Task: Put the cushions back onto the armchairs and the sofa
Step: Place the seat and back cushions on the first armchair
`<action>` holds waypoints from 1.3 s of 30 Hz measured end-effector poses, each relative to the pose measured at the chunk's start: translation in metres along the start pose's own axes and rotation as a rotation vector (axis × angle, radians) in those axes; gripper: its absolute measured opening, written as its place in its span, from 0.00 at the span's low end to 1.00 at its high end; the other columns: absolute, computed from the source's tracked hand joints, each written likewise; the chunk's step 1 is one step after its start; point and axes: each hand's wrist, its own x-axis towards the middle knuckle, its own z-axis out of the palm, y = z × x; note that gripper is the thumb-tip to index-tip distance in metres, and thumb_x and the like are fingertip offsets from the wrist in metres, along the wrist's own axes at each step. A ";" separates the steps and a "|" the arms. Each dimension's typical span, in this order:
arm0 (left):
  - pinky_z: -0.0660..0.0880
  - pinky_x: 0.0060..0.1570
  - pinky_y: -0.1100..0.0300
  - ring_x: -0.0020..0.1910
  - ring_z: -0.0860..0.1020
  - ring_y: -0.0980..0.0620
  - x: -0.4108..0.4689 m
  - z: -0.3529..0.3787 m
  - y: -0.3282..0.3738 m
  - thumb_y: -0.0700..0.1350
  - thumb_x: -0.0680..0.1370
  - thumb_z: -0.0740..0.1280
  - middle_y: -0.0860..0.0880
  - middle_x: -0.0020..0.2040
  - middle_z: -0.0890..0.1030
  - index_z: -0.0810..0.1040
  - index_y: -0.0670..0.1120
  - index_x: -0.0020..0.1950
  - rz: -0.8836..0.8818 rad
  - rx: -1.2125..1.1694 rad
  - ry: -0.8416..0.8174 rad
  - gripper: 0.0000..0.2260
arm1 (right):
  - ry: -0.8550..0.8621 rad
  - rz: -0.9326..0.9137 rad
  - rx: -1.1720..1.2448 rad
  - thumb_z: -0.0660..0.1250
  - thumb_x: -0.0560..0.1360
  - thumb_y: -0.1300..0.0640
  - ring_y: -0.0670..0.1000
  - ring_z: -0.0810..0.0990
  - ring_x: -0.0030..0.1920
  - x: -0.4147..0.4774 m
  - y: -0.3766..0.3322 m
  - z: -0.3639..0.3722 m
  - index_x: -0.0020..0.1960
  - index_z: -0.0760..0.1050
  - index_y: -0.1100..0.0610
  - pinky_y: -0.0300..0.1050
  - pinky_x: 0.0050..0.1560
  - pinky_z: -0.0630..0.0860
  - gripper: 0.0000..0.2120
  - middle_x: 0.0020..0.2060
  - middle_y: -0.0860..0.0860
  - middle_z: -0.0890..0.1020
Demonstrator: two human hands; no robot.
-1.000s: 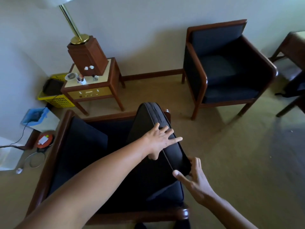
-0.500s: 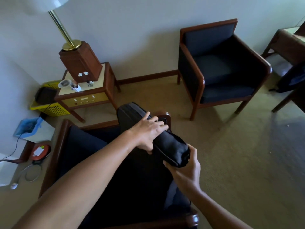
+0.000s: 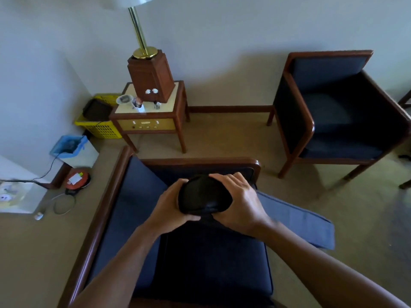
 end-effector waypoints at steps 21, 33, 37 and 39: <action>0.65 0.70 0.29 0.70 0.68 0.25 -0.014 -0.016 -0.164 0.70 0.62 0.79 0.42 0.81 0.55 0.49 0.57 0.83 -0.418 0.737 -0.329 0.59 | -0.449 0.223 -0.627 0.70 0.60 0.30 0.57 0.73 0.66 -0.070 0.097 0.085 0.76 0.64 0.53 0.59 0.68 0.68 0.50 0.68 0.53 0.72; 0.69 0.64 0.35 0.60 0.76 0.41 0.002 -0.002 -0.168 0.63 0.59 0.80 0.47 0.62 0.76 0.68 0.48 0.74 -0.086 0.865 -0.245 0.48 | -0.593 0.252 -0.738 0.78 0.58 0.45 0.60 0.75 0.62 -0.057 0.114 0.069 0.78 0.60 0.52 0.61 0.65 0.71 0.52 0.65 0.58 0.74; 0.70 0.60 0.36 0.57 0.76 0.41 -0.012 0.015 -0.149 0.62 0.57 0.80 0.49 0.59 0.77 0.70 0.49 0.71 -0.148 0.849 -0.157 0.46 | -0.624 0.188 -0.702 0.79 0.55 0.41 0.58 0.75 0.61 -0.050 0.136 0.050 0.77 0.60 0.51 0.60 0.64 0.71 0.55 0.64 0.55 0.75; 0.71 0.59 0.36 0.57 0.76 0.41 -0.024 0.027 -0.133 0.62 0.55 0.80 0.49 0.58 0.77 0.71 0.49 0.70 -0.206 0.843 -0.130 0.46 | -0.648 0.133 -0.684 0.79 0.54 0.40 0.58 0.76 0.60 -0.046 0.151 0.037 0.77 0.61 0.51 0.59 0.63 0.72 0.56 0.63 0.55 0.75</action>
